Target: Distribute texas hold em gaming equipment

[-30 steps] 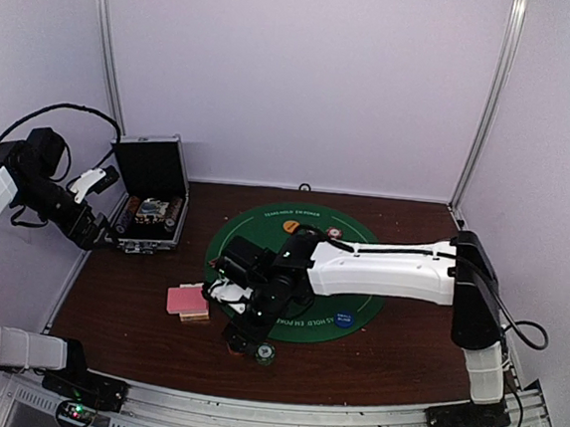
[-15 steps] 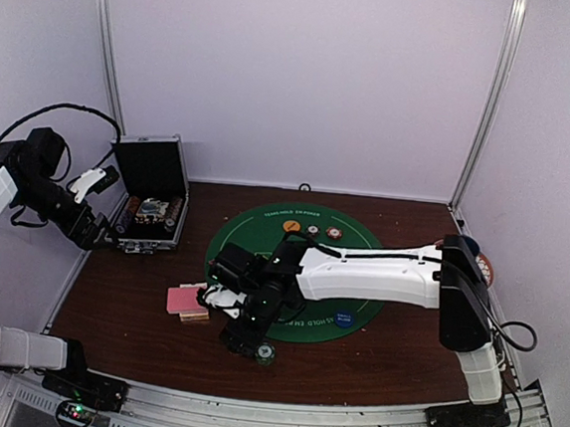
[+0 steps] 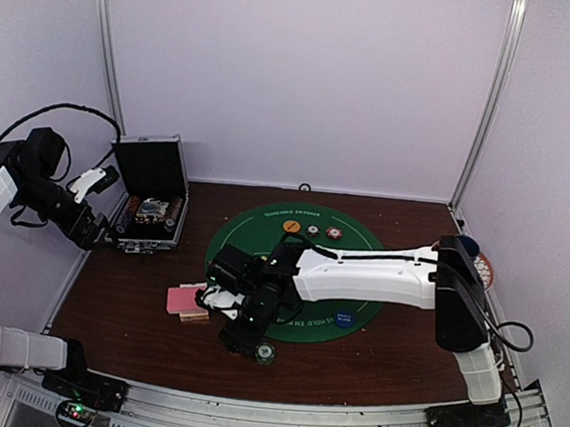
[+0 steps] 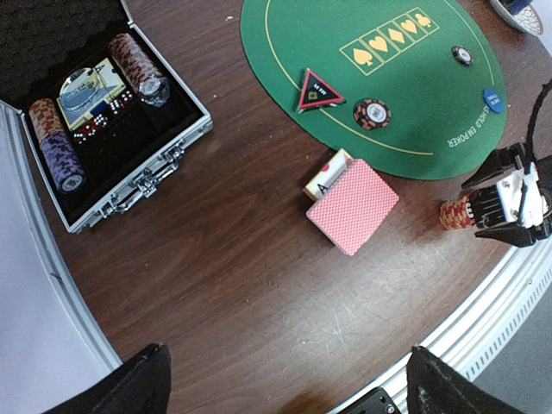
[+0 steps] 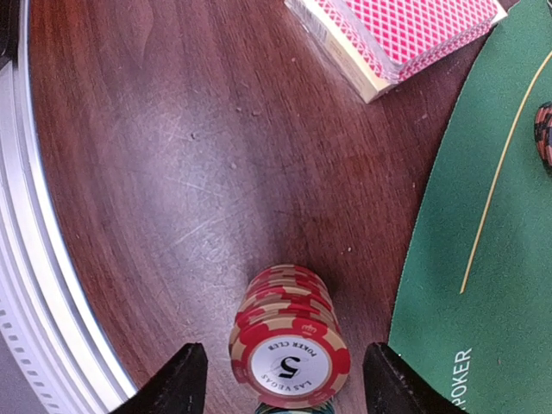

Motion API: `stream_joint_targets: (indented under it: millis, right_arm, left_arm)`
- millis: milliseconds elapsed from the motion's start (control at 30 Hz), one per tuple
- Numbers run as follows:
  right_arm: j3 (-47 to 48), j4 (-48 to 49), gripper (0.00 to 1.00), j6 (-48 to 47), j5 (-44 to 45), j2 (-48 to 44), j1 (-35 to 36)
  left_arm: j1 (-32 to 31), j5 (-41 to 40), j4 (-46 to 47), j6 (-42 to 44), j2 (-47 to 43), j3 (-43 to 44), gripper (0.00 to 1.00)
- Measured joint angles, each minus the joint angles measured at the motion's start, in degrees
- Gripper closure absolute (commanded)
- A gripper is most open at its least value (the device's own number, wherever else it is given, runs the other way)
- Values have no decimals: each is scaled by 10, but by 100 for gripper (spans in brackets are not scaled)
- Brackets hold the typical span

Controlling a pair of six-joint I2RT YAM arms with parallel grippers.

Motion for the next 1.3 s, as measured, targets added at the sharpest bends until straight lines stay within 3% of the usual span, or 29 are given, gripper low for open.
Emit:
stream_joint_targets:
  millis: [300, 833, 1300]
  right_arm:
    - [7, -1, 48, 0, 0, 9, 1]
    - [9, -1, 81, 0, 0, 9, 1]
    - [77, -13, 90, 8, 37, 7, -26]
  left_arm:
    - [0, 0, 0, 0, 0, 2, 2]
    - [0, -1, 0, 0, -2, 6, 2]
    - [0, -2, 0, 0, -2, 6, 3]
